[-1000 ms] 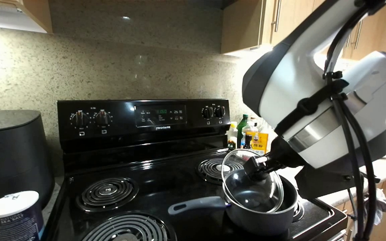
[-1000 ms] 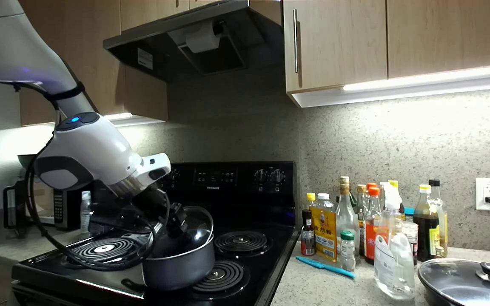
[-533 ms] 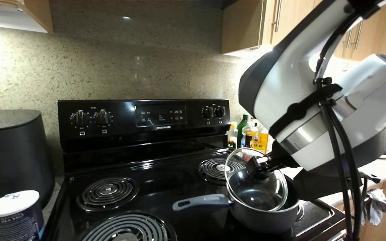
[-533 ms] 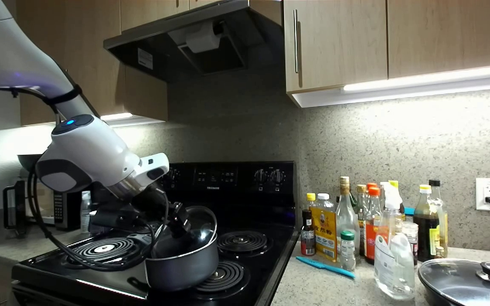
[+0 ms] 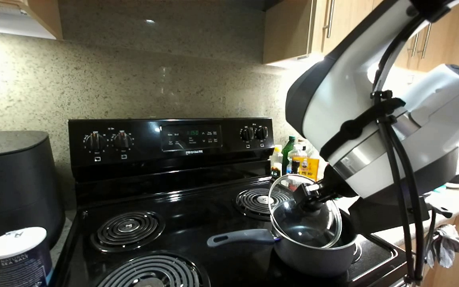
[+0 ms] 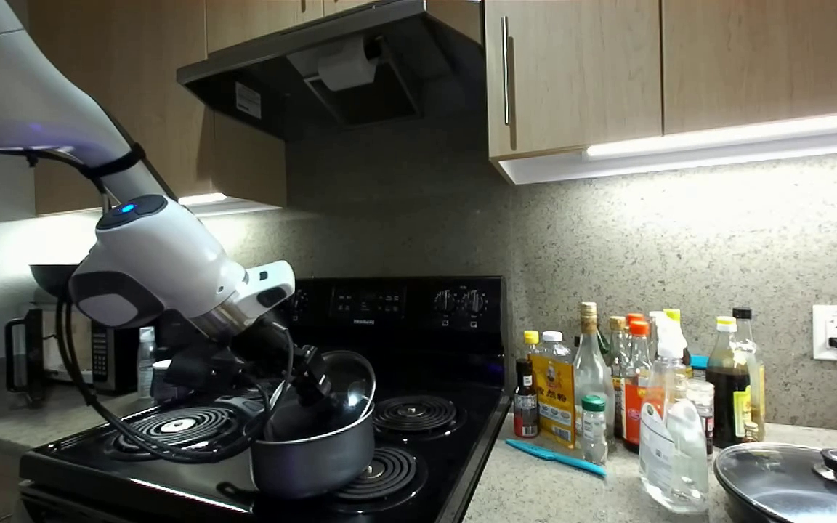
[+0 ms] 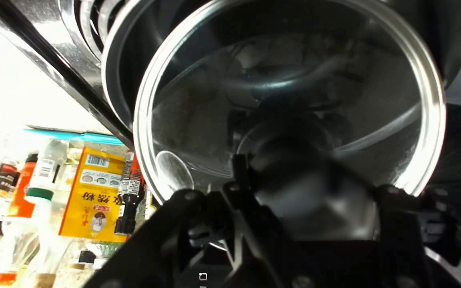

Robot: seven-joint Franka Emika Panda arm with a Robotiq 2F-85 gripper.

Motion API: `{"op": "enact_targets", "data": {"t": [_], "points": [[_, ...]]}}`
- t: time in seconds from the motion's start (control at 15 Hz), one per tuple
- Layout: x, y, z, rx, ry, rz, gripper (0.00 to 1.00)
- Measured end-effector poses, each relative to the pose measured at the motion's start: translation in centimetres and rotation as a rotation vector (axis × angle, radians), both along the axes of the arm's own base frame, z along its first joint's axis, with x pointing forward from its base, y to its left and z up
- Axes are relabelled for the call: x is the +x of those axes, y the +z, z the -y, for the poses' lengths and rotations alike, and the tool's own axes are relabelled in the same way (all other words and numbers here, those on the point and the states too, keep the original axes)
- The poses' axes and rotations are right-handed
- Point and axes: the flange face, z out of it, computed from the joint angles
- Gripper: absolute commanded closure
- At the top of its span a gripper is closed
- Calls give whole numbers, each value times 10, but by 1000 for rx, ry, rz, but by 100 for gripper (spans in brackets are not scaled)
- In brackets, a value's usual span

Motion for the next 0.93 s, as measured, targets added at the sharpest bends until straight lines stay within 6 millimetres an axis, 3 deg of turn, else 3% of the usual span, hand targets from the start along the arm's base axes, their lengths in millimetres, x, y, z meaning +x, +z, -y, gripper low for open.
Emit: {"op": "enact_targets", "data": {"t": [0.53,0.6,0.8,0.87,0.93], "points": [[22,23,36,52,-43,71,77],[24,26,38,54,-41,80,52],[23,26,37,52,-36,80,52],[23,26,37,53,-36,79,77],[23,26,37,53,-36,79,77]]}}
